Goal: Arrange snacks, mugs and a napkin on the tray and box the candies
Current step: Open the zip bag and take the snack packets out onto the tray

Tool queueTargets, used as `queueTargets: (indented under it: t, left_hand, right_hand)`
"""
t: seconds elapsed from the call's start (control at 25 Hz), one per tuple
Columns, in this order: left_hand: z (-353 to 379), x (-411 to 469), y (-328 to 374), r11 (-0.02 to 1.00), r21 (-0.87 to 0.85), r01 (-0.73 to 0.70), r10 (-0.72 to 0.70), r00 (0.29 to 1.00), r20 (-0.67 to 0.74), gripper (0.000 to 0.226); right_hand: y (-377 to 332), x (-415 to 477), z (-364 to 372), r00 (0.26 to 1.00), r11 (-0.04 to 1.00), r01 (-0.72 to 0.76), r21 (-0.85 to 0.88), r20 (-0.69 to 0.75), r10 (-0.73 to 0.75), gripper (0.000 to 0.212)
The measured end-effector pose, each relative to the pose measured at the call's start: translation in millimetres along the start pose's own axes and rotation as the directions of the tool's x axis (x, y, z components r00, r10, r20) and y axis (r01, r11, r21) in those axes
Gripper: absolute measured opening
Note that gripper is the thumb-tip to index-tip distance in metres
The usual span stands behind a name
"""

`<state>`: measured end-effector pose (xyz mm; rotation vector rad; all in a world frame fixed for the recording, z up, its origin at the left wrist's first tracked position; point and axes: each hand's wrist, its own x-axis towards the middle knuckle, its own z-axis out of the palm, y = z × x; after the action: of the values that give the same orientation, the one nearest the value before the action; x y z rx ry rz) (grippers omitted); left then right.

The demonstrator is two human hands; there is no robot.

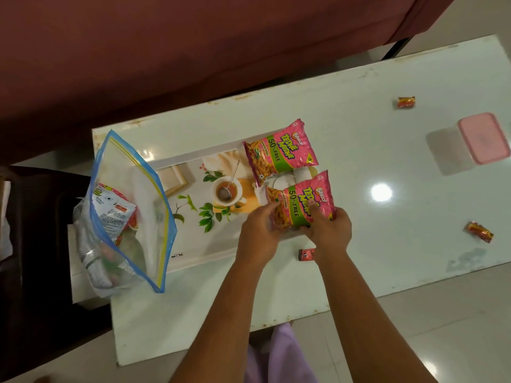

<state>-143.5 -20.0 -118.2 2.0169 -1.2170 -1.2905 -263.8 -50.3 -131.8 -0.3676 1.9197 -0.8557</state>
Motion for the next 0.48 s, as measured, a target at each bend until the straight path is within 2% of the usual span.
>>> queueTargets:
  t: [0.16,0.24,0.32,0.4,0.48]
  left_hand:
    - [14,-4,-15,1.0,-0.027,-0.007,0.007,1.0,-0.015,0.06]
    - [15,-3,-12,0.999,-0.047,0.011,-0.01,1.0,0.006,0.06]
    - [9,-4,-5,1.0,0.024,0.008,-0.009,0.999,0.05,0.059]
    - [-6,-9,12,0.977,0.19,-0.098,0.094,0.995,0.028,0.053]
    - [-33,-23,37,0.909,0.327,-0.258,0.307,0.946,-0.108,0.042]
  right_hand:
    - [10,1,-1,0.981,0.939,0.155,-0.308,-0.066,-0.184,0.032]
    - [7,4,-4,0.976,0.881,0.146,-0.449,-0.077,-0.201,0.042]
    - [0,0,-5,0.969,0.839,0.155,-0.522,-0.086,-0.233,0.056]
    - [-9,-12,-2,0.936,0.806,0.251,-0.536,-0.08,-0.344,0.062]
    - [-23,-33,8,0.864,0.774,0.43,-0.464,-0.037,-0.502,0.051]
